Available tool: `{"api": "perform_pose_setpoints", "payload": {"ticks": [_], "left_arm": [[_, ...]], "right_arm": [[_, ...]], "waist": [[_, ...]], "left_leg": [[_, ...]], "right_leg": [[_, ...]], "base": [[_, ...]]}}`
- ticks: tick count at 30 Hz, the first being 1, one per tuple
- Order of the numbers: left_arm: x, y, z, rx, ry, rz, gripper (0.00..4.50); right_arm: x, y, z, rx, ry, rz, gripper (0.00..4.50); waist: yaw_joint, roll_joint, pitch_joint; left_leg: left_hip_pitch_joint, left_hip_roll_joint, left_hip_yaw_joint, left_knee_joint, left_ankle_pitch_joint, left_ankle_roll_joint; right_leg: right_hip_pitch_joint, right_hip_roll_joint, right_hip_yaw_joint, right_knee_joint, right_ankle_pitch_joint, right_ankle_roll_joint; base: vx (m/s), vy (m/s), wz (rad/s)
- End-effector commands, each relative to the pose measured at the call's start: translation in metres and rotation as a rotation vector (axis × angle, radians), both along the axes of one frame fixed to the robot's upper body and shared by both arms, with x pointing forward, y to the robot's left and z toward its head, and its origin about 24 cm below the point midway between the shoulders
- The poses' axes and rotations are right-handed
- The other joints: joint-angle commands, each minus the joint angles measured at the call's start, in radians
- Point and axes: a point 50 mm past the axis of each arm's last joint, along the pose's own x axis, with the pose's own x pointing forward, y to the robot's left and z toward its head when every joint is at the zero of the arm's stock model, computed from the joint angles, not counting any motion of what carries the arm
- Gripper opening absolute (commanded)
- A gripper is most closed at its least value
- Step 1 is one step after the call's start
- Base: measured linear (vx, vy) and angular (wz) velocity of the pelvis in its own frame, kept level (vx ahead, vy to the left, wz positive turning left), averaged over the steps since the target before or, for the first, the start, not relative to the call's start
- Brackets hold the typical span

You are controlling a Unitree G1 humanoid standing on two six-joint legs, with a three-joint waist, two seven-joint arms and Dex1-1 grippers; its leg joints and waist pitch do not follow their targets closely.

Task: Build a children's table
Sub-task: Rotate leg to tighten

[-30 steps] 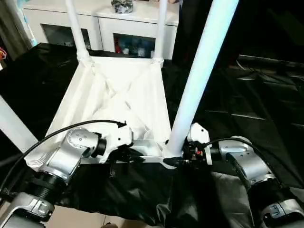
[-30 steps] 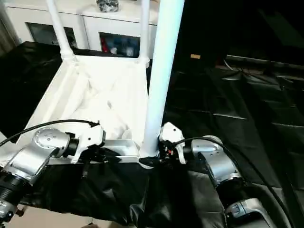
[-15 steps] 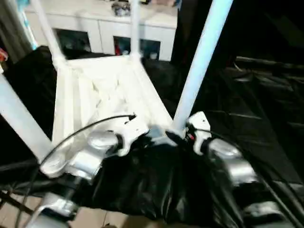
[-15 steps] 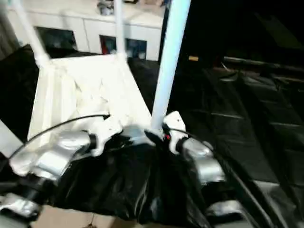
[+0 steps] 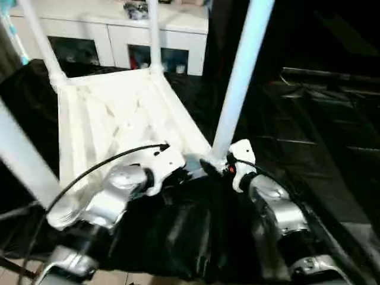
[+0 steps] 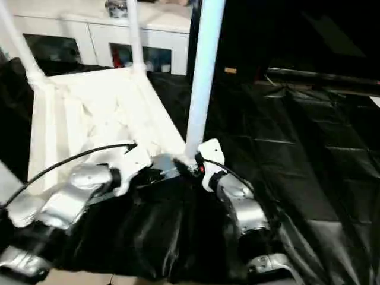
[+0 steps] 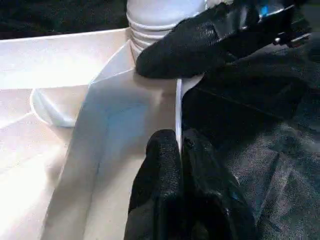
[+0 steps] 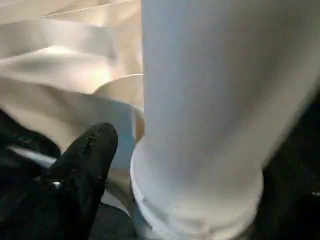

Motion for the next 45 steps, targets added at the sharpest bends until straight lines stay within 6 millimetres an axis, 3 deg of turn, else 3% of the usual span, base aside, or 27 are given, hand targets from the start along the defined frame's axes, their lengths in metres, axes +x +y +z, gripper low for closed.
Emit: {"api": "perform_pose_setpoints", "payload": {"ticks": [1, 3, 5, 12, 14, 24, 27, 30, 33, 34, 37, 39, 43, 45], "left_arm": [[-0.019, -0.024, -0.004, -0.087, 0.059, -0.195, 0.00], [-0.022, -0.017, -0.004, -0.077, 0.073, -0.227, 0.00], [-0.022, -0.013, -0.003, -0.073, 0.082, -0.240, 0.00], [-0.023, 0.000, 0.002, -0.071, 0.122, -0.304, 0.00], [-0.025, 0.004, 0.004, -0.062, 0.145, -0.332, 0.00], [-0.025, 0.012, 0.006, -0.051, 0.182, -0.363, 0.00], [-0.025, 0.015, 0.006, -0.049, 0.188, -0.358, 0.00], [-0.025, 0.020, 0.008, -0.055, 0.186, -0.334, 0.00], [-0.019, 0.020, 0.009, -0.066, 0.143, -0.219, 0.00], [-0.018, 0.020, 0.009, -0.068, 0.126, -0.191, 0.00], [-0.014, 0.015, 0.009, -0.094, 0.079, -0.049, 0.00], [-0.013, 0.008, 0.007, -0.104, 0.052, 0.052, 0.00], [-0.005, -0.010, 0.004, -0.109, 0.010, 0.185, 0.00], [0.001, -0.022, 0.004, -0.116, -0.018, 0.229, 0.00]], "right_arm": [[-0.016, 0.025, 0.003, 0.011, -0.006, 0.285, 3.96], [-0.023, 0.015, 0.004, -0.010, 0.003, 0.399, 3.96], [-0.028, 0.009, 0.005, -0.032, 0.012, 0.470, 3.96], [-0.034, -0.009, 0.009, -0.090, 0.043, 0.657, 3.96], [-0.033, -0.009, 0.013, -0.087, 0.040, 0.689, 3.65], [-0.033, -0.005, 0.014, -0.077, 0.059, 0.750, 2.87], [-0.034, -0.002, 0.012, -0.081, 0.065, 0.766, 2.80], [-0.033, 0.004, 0.013, -0.053, 0.066, 0.759, 2.73], [-0.026, 0.011, 0.010, -0.031, 0.049, 0.627, 2.72], [-0.023, 0.013, 0.008, -0.032, 0.046, 0.580, 2.72], [-0.013, 0.020, 0.002, -0.048, 0.021, 0.398, 2.72], [-0.007, 0.024, -0.004, -0.040, 0.033, 0.247, 2.70], [-0.001, 0.032, -0.010, -0.011, 0.066, 0.059, 2.70], [0.001, 0.041, -0.011, 0.010, 0.075, -0.015, 2.70]], "waist": [[0.012, -0.003, -0.055], [0.020, -0.003, -0.058], [0.026, -0.004, -0.056], [0.037, -0.006, -0.048], [0.039, -0.005, -0.048], [0.039, -0.005, -0.051], [0.039, -0.001, -0.052], [0.039, -0.004, -0.051], [0.037, -0.003, -0.047], [0.035, -0.008, -0.047], [0.024, -0.010, -0.042], [0.018, -0.022, -0.040], [0.014, -0.024, -0.038], [0.007, -0.026, -0.042]], "left_leg": [[-0.006, 0.017, 0.006, -0.058, -0.227, 0.058], [-0.008, 0.016, 0.010, -0.049, -0.143, 0.101], [-0.009, 0.015, 0.010, -0.048, -0.114, 0.113], [-0.001, 0.021, 0.008, -0.057, -0.217, 0.069], [-0.001, 0.021, 0.006, -0.057, -0.233, 0.065], [-0.004, 0.020, 0.004, -0.057, -0.208, 0.050], [-0.003, 0.020, 0.005, -0.056, -0.207, 0.051], [-0.005, 0.019, 0.004, -0.057, -0.209, 0.050], [-0.004, 0.020, 0.003, -0.060, -0.229, 0.036], [-0.006, 0.021, 0.003, -0.061, -0.236, 0.030], [-0.004, 0.019, -0.003, -0.067, -0.286, -0.007], [0.001, 0.018, -0.005, -0.067, -0.314, -0.011], [-0.003, 0.018, -0.005, -0.069, -0.308, 0.000], [-0.013, 0.014, -0.010, -0.071, -0.294, -0.007]], "right_leg": [[0.048, -0.040, 0.038, -0.063, -0.197, -0.187], [0.053, -0.037, 0.038, -0.046, -0.066, -0.221], [0.055, -0.037, 0.037, -0.043, -0.043, -0.235], [0.049, -0.041, 0.037, -0.059, -0.231, -0.205], [0.049, -0.042, 0.038, -0.059, -0.257, -0.198], [0.052, -0.042, 0.037, -0.052, -0.213, -0.207], [0.052, -0.041, 0.037, -0.051, -0.199, -0.214], [0.053, -0.041, 0.036, -0.051, -0.204, -0.215], [0.050, -0.043, 0.037, -0.054, -0.245, -0.208], [0.050, -0.044, 0.037, -0.055, -0.260, -0.204], [0.047, -0.046, 0.035, -0.068, -0.395, -0.157], [0.040, -0.048, 0.034, -0.077, -0.468, -0.128], [0.036, -0.044, 0.037, -0.080, -0.472, -0.111], [0.046, -0.043, 0.033, -0.076, -0.453, -0.092]], "base": [[0.068, -0.016, 0.04], [0.065, -0.015, 0.04], [0.000, 0.000, 0.00], [0.000, 0.000, 0.00], [0.000, 0.000, 0.00], [0.000, 0.000, 0.00], [0.000, 0.000, 0.00], [0.000, 0.000, 0.00], [0.000, 0.000, 0.00], [0.000, 0.000, 0.00], [0.000, 0.000, 0.00], [0.000, 0.000, 0.00], [0.000, 0.000, 0.00], [0.000, 0.000, 0.00]]}}
